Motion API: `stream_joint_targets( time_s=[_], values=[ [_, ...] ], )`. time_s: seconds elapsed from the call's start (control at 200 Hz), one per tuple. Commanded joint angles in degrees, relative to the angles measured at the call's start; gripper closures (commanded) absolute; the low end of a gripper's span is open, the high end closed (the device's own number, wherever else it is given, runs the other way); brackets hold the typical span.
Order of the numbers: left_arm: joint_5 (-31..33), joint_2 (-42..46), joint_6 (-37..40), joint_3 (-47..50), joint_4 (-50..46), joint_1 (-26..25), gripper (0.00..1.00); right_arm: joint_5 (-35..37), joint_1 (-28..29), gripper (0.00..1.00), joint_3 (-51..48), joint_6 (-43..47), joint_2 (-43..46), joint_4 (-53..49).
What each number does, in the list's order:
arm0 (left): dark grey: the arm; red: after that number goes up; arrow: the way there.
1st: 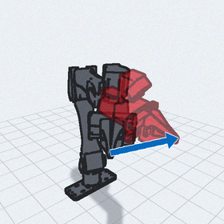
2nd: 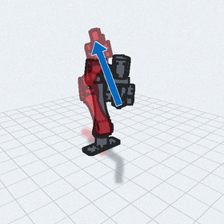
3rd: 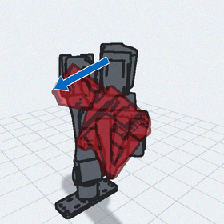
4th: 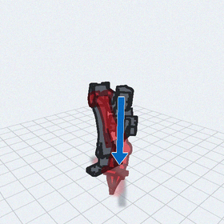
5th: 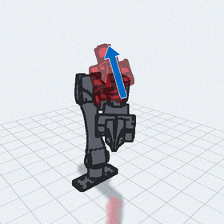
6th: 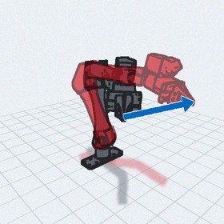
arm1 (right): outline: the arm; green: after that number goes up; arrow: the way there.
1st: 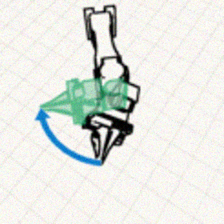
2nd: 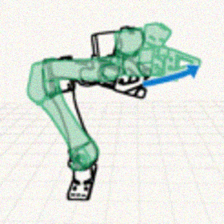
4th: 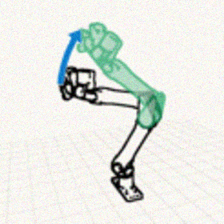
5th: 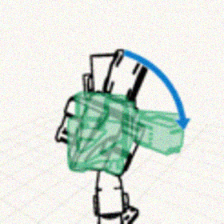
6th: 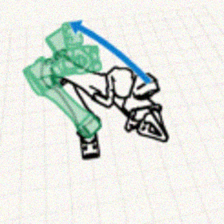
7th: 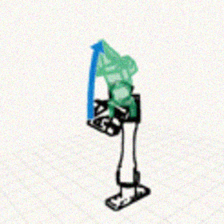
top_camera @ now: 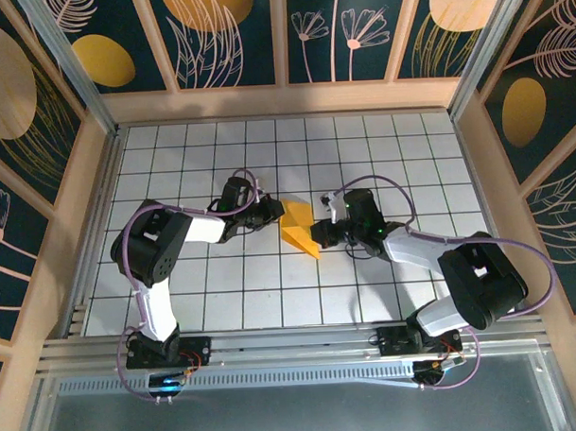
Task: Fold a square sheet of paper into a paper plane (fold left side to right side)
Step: Fourth fold the wing at the center of the table.
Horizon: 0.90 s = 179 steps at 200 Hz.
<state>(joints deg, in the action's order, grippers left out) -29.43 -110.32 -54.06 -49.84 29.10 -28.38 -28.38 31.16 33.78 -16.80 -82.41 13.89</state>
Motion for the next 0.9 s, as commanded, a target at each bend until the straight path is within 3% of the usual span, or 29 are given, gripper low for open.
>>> stream_joint_targets(
  time_s=[0.0, 0.14, 0.25, 0.3, 0.51, 0.721, 0.891],
  values=[
    [1.5, 0.7, 2.3, -0.5, -2.6, 0.3, 0.98, 1.2, -1.5, 0.87, -0.5, 0.0, 1.7, -0.7],
    [2.1, 3.2, 1.1, 1.2, -2.6, 0.4, 1.00, 6.1, -1.5, 0.64, 2.1, 0.4, 3.8, -6.8],
    [2.3, 4.9, -0.4, 2.7, -3.0, 0.3, 1.00, 12.3, -0.6, 0.55, 5.8, 0.5, 6.9, -14.6],
    [2.7, 5.9, -1.0, 3.3, -3.2, 0.3, 1.00, 16.4, -0.1, 0.53, 8.0, 0.5, 8.3, -18.8],
    [3.9, 9.2, -3.7, 6.0, -2.8, 0.0, 1.00, 34.3, 12.2, 0.54, 16.4, -3.6, 6.7, -33.8],
    [4.5, 10.4, -4.2, 6.7, -3.6, -1.0, 1.00, 45.3, 24.5, 0.54, 21.0, -12.3, -2.9, -38.8],
    [5.1, 11.1, -4.5, 6.9, -4.0, -1.4, 1.00, 52.0, 30.6, 0.53, 25.6, -15.4, -12.6, -42.3]
  ],
)
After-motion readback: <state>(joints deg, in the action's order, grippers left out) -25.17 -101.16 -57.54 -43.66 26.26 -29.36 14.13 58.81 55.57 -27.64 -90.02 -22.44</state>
